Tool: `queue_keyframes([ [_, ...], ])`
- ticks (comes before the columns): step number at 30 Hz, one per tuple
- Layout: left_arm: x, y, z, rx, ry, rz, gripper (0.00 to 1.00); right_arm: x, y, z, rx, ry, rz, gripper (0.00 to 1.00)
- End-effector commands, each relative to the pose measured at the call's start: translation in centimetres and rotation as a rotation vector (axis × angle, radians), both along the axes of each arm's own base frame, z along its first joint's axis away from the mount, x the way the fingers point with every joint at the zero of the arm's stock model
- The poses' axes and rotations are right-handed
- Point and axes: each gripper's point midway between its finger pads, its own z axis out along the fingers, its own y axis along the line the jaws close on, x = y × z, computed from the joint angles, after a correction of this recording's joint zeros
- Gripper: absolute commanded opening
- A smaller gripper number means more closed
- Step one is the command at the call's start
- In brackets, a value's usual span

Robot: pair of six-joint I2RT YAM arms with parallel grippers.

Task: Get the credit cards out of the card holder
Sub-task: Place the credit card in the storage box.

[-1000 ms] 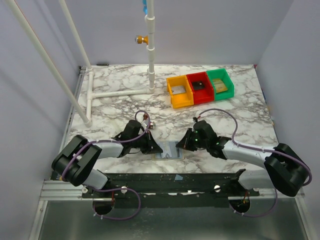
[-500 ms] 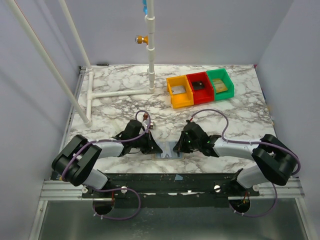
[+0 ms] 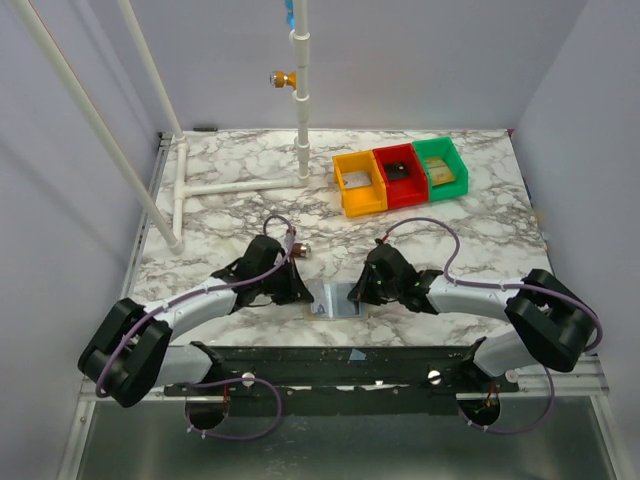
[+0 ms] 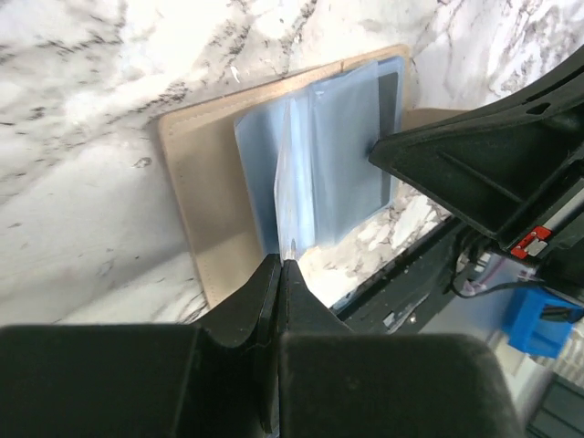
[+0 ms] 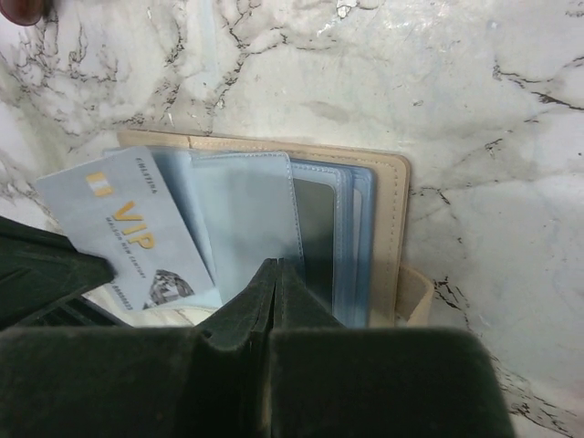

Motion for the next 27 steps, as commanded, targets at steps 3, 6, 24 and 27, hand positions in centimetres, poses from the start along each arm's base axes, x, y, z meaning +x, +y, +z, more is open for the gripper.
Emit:
queue_keyframes([
  [3, 0.9, 2.6, 1.5, 0.165, -0.1, 0.018, 0.0, -1.2, -3.1, -2.6, -0.149, 0.049, -0.03, 0.01],
  [6, 1.6, 2.9, 3.1, 0.185, -0.147, 0.013, 0.0, -0.8, -2.6, -1.6, -0.129, 0.031, -0.023, 0.01],
  [24, 5.7, 1.2, 14.3, 0.217, -0.464, -0.075, 0.0, 3.3, -5.2, 11.2, -0.115, -0.251, -0.194, 0.88],
  [27, 6.8, 0.6, 16.1, 0.25, -0.515, -0.093, 0.0, 3.3, -6.2, 12.5, -0.121, -0.274, -0.224, 0.97],
])
